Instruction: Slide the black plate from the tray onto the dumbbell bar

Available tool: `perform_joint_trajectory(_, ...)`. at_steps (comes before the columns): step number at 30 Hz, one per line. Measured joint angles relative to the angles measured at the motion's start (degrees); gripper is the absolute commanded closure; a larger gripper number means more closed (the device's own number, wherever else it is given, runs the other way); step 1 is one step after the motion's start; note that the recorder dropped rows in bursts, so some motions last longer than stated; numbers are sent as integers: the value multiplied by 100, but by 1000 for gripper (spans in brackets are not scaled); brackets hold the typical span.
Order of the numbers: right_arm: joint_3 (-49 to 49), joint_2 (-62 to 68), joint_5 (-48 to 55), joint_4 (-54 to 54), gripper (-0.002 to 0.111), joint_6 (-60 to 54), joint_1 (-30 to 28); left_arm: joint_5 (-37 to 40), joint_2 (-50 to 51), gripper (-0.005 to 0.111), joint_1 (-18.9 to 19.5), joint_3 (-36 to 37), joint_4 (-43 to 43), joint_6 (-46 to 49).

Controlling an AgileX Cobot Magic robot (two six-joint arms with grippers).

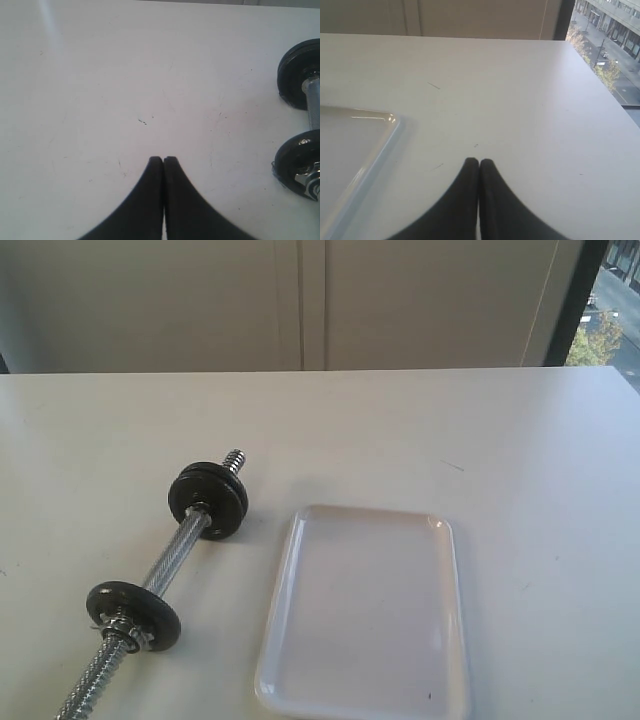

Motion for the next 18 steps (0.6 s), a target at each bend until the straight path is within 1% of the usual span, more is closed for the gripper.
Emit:
perform_joint_trajectory(10,0,0,0,22,108,0,0,0,0,107,0,0,11,0)
perform_joint_trajectory(13,0,0,0,22,108,0,0,0,0,107,69,0,11,0)
perform_joint_trajectory(18,0,0,0,22,108,0,0,11,0,107,287,0,11,0)
